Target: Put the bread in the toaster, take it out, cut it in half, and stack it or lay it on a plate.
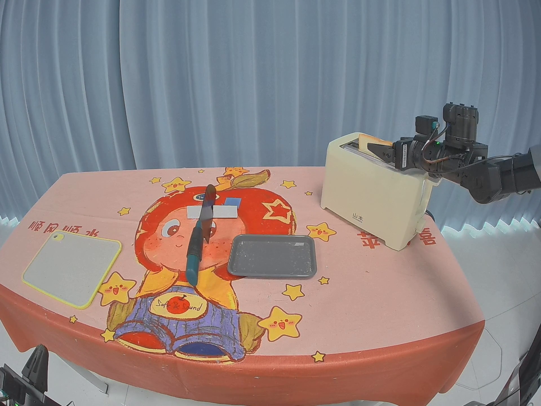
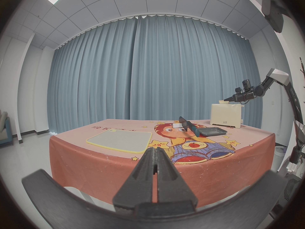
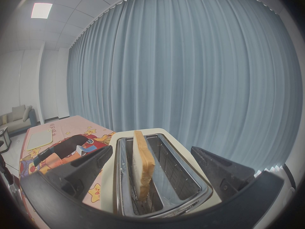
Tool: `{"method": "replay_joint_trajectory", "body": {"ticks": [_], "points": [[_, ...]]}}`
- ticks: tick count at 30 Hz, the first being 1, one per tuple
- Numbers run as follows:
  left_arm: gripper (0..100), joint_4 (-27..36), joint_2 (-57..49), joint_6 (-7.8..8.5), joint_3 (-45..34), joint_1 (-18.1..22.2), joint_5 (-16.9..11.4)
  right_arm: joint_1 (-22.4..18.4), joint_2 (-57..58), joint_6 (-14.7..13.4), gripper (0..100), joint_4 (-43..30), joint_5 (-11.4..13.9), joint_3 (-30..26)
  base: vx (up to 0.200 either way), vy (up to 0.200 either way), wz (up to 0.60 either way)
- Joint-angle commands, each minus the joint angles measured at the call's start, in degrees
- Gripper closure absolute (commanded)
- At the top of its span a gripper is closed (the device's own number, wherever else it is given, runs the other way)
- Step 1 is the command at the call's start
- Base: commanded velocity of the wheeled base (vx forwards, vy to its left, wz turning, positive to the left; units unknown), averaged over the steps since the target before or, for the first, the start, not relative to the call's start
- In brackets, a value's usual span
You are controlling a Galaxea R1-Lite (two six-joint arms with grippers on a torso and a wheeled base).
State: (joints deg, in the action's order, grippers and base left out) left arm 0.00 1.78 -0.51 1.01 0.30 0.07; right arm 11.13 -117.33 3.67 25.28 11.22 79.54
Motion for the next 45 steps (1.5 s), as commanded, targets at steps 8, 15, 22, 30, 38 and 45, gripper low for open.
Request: {"method": "replay_joint_trajectory", "body": {"ticks": [8, 15, 22, 30, 38, 45], "points": [[100, -0.09, 0.07, -0.02, -1.01, 0.05, 0.01, 0.56, -1.58, 0.02, 100, 0.12, 0.03, 0.52, 0.0, 0.0, 0.0], [100, 0.0, 0.07, -0.02, -1.01, 0.05, 0.01, 1.26, -0.79, -0.07, 100, 0.12, 0.03, 0.35, 0.0, 0.0, 0.0], [100, -0.09, 0.07, -0.02, -1.01, 0.05, 0.01, 1.17, 0.0, -0.07, 100, 0.12, 0.03, 0.17, 0.0, 0.0, 0.0], [100, -0.09, 0.07, -0.02, -1.01, 0.05, 0.01, 1.26, 2.9, -0.07, 100, 0.12, -0.05, -0.09, 0.0, 0.0, 0.0], [100, 0.0, 0.07, -0.02, -1.01, 0.05, 0.01, 1.17, 5.98, -0.24, 100, 0.12, -0.05, 0.26, 0.0, 0.0, 0.0], [100, -0.09, 0.07, -0.02, -1.01, 0.05, 0.01, 1.17, 8.88, -0.24, 100, 0.12, -0.14, -0.71, 0.0, 0.0, 0.0]]}}
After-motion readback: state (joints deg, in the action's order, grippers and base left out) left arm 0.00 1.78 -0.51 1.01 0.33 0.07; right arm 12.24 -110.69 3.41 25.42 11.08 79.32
